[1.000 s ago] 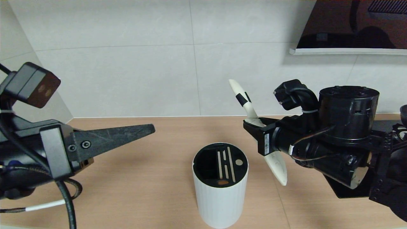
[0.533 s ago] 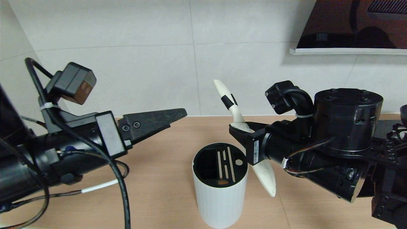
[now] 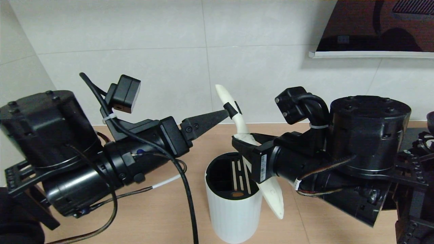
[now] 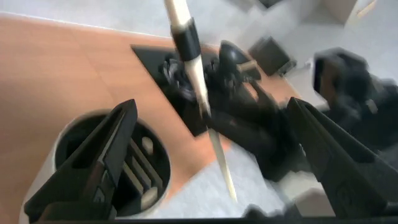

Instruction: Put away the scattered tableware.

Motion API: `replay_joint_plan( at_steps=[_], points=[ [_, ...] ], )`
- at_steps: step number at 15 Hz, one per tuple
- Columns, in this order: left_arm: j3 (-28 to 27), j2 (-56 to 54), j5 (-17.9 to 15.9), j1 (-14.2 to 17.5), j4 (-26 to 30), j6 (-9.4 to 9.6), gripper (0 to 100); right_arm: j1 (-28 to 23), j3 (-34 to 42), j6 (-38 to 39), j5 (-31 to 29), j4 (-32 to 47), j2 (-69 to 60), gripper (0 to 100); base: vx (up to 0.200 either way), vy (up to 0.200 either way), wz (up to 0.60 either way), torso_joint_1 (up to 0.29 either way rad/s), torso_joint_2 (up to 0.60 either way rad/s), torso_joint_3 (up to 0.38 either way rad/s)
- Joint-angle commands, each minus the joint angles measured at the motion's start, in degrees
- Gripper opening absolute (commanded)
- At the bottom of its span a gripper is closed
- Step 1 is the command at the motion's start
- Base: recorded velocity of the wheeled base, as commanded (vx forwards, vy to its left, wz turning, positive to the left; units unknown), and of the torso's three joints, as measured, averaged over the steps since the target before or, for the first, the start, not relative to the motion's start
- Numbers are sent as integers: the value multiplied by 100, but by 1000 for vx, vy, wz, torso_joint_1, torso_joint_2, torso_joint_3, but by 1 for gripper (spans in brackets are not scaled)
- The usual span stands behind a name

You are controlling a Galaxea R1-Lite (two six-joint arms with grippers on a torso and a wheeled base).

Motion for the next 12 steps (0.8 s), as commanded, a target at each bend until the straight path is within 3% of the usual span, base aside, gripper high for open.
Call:
replay_joint_plan(
  at_steps=[1,12],
  points=[
    [-51,461,180,-123,-395,2,100,137,-3,125,31,-14,20,0,0,0,0,0,0,0],
    [-51,716,216,-184,-852,-7,100,497,102,151,40,-6,-33,0,0,0,0,0,0,0]
  ],
)
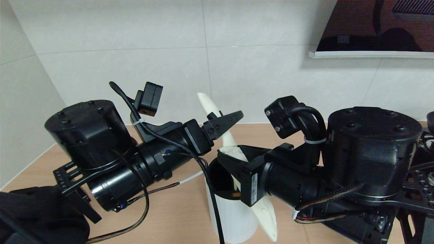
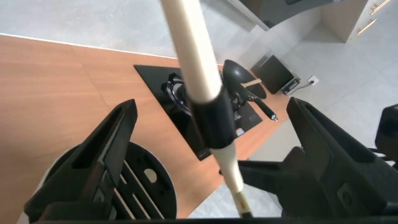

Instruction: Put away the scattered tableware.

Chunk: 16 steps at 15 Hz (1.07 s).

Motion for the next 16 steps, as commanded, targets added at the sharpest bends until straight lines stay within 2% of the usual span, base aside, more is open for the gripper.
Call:
replay_joint_plan(
  at_steps=[1,5,6,16],
  points=[
    [7,2,3,2,-20,-3,100,9,28,-3,8,2,2,0,0,0,0,0,0,0],
    [-11,11,74,2,-38,6,100,18,55,-3,16,2,2,0,0,0,0,0,0,0],
    [-2,11,74,2,-20,6,0,18,72,-12,8,2,-7,0,0,0,0,0,0,0],
    [16,46,65,-6,-38,14,0,9,72,-12,-1,-7,-7,0,0,0,0,0,0,0]
  ],
)
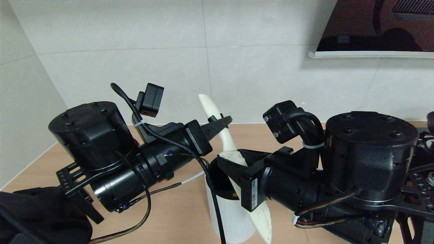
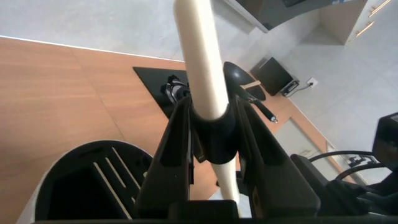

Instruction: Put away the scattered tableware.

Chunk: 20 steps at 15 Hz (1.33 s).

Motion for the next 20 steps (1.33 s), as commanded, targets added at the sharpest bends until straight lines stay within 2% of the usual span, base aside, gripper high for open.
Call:
replay_joint_plan(
  at_steps=[1,11,12,20],
  points=[
    [0,-12,-3,-3,5,-3,0,12,0,-1,-4,-12,-1,0,0,0,0,0,0,0],
    [0,-47,14,-82,5,-3,0,-6,-9,-1,-39,-12,26,0,0,0,0,0,0,0],
    [0,-47,14,-73,5,-3,0,3,-9,-1,-30,-12,26,100,0,0,0,0,0,0],
    [-35,-152,23,-99,5,-11,0,-85,-17,-1,-48,-12,-176,100,0,0,0,0,0,0]
  ],
)
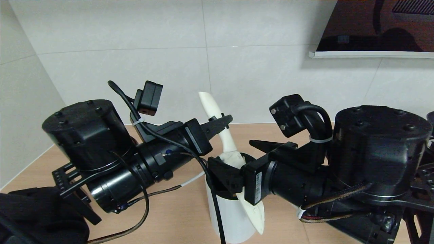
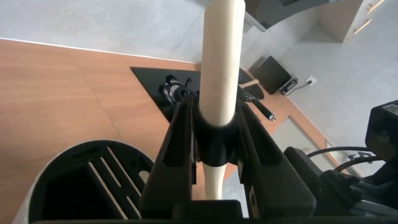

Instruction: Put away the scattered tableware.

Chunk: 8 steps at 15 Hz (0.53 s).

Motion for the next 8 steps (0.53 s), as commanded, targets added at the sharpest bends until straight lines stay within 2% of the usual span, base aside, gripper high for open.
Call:
replay_joint_plan(
  at_steps=[1,3,5,6,8],
  points=[
    [-55,-109,11,2,11,3,0,-213,-18,-1,5,6,-174,100,0,0,0,0,0,0],
    [-204,-240,240,2,117,47,0,-556,-62,-19,58,50,-385,100,0,0,0,0,0,0],
    [-415,-416,547,2,512,197,0,-855,-115,-28,58,68,-526,100,0,0,0,0,0,0],
    [-556,-478,723,2,723,214,0,-951,-132,-28,58,68,-570,100,0,0,0,0,0,0],
    [-1075,-592,1321,-7,1532,223,0,-1101,-176,-36,67,68,-587,100,0,0,0,0,0,0]
  ],
)
